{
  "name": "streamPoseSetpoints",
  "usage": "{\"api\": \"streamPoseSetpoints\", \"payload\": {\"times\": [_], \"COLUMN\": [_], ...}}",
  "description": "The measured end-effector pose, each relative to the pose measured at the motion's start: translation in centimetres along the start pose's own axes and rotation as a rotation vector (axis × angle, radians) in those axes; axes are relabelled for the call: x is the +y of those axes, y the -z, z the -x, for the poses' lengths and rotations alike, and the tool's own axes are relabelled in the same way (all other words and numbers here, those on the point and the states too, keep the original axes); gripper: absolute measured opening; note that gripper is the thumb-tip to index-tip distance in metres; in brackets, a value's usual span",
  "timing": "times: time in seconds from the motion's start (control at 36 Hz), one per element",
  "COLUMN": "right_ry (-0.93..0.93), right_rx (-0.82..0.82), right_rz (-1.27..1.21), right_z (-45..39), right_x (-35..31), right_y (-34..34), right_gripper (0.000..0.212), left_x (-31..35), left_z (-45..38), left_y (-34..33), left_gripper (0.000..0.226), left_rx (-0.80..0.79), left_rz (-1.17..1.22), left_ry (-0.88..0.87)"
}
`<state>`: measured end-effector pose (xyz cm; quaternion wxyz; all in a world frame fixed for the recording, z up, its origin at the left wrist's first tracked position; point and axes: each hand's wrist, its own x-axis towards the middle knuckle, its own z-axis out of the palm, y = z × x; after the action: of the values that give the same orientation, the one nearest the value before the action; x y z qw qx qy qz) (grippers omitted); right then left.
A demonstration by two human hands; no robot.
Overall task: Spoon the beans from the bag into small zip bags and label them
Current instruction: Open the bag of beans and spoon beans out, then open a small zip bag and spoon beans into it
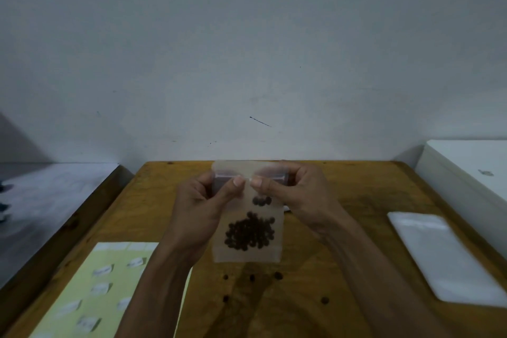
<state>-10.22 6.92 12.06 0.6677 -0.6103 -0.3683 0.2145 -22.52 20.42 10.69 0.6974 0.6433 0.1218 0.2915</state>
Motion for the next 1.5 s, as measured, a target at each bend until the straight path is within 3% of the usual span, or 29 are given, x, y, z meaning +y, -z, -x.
{"api": "streamPoseSetpoints", "payload": {"times": [0.11,0.28,0.39,0.56,0.69,0.89,1.0,1.11,1.31,1.44,1.5], "right_ry": [-0.024,-0.044,-0.084,-0.132,-0.128,-0.212,-0.271,-0.338,-0.380,-0.386,-0.371], "right_rx": [-0.012,-0.008,0.015,0.033,0.098,0.079,0.074,0.143,0.153,0.160,0.145], "right_rz": [0.045,0.003,-0.059,-0.060,-0.012,-0.012,0.019,0.142,0.712,1.011,1.059], "right_z": [0.6,1.5,2.2,3.5,4.4,5.4,5.8,5.4,4.5,3.6,3.6], "right_x": [0.0,-0.1,0.2,0.7,1.4,2.1,3.2,5.3,7.1,8.5,8.6], "right_y": [-0.5,-1.0,-1.7,-1.2,-1.8,-2.4,-2.9,-4.2,-5.5,-6.3,-6.5], "right_gripper": [0.011,0.011,0.007,0.031,0.015,0.016,0.012,0.010,0.011,0.019,0.022], "left_x": [0.1,0.4,0.3,0.3,0.4,-0.4,-1.3,-3.4,-6.6,-7.1,-7.4], "left_z": [0.5,1.5,2.4,3.7,5.0,5.7,5.8,5.4,3.9,3.1,3.1], "left_y": [-0.4,-0.4,-0.5,1.1,1.5,2.6,4.5,5.9,6.8,6.9,6.9], "left_gripper": [0.035,0.039,0.029,0.027,0.022,0.024,0.036,0.029,0.032,0.021,0.027], "left_rx": [0.023,0.048,0.083,0.106,0.097,0.094,0.134,0.194,0.261,0.250,0.256], "left_rz": [0.035,0.022,-0.023,-0.024,0.027,-0.013,-0.084,-0.253,-0.865,-1.027,-1.068], "left_ry": [0.013,0.007,-0.030,0.042,0.099,0.172,0.199,0.252,0.192,0.192,0.178]}}
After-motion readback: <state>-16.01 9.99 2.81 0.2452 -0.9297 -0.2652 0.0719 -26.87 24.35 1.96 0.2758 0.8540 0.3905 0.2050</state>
